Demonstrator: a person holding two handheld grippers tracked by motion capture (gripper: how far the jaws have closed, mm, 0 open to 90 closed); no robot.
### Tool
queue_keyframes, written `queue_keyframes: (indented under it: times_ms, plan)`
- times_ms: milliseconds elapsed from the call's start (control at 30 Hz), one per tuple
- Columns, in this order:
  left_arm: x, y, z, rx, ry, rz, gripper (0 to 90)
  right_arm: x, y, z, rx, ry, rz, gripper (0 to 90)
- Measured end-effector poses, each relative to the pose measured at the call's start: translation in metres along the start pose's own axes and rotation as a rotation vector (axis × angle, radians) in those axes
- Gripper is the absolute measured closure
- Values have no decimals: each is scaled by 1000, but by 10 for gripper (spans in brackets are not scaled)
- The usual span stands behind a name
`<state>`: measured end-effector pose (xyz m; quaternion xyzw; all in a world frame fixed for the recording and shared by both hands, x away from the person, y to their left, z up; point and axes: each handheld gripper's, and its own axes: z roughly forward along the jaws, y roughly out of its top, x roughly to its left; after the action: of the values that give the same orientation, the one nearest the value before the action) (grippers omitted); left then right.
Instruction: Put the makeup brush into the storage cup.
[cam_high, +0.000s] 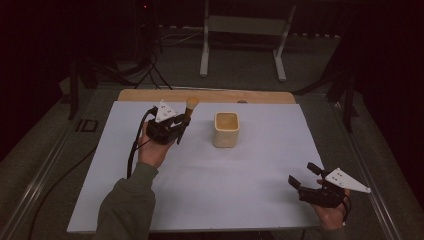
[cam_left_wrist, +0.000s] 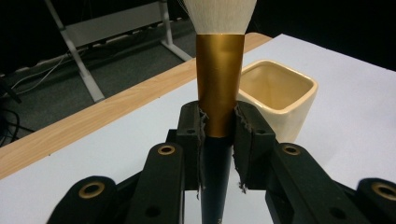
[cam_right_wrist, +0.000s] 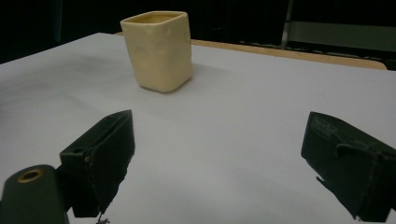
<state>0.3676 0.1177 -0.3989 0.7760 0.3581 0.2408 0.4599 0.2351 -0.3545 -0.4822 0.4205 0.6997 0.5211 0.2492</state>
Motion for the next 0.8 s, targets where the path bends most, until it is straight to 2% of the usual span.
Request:
queue_keyframes:
  times_ms: [600, 800]
  plan:
    - [-4, 8, 9, -28, -13, -17, 743, 2, 1, 1, 0, 9, -11, 96]
    - [-6, 13, 11, -39, -20, -16, 743, 5, 2, 3, -2, 28, -26, 96]
